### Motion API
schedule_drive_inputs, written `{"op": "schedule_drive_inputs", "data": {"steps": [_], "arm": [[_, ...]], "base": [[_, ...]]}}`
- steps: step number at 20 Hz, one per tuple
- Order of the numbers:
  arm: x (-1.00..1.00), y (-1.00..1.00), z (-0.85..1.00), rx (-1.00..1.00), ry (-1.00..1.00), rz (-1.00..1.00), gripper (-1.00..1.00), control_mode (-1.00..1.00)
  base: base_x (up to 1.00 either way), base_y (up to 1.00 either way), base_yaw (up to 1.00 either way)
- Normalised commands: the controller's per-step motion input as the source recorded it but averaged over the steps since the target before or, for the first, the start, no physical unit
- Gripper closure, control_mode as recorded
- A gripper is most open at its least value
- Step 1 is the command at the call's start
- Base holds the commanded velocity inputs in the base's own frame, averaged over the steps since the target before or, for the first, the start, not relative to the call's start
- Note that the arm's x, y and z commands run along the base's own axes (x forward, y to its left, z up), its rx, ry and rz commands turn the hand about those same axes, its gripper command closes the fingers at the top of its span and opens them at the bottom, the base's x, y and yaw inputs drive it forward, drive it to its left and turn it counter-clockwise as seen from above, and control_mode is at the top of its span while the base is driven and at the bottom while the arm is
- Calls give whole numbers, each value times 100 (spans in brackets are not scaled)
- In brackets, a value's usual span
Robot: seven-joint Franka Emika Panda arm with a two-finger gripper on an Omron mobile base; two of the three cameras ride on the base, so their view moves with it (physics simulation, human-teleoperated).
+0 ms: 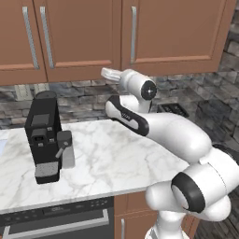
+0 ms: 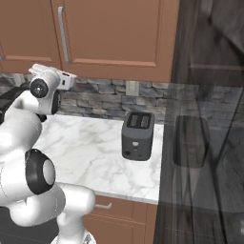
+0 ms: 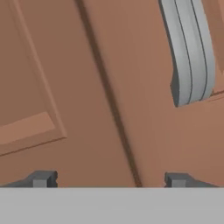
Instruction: Pick the bell pepper from the counter and place it in the cabinet. Then close the cabinet.
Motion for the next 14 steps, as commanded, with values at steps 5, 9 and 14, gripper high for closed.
{"op": "schedule_drive_inputs", "data": {"steps": [5,9,14], "arm": [[100,-19,-1,7,25,0,-100,-100],[100,-18,0,3,24,0,-100,-100],[41,0,15,0,21,0,-100,-100]], "base": [[0,0,0],[0,0,0],[0,0,0]]}}
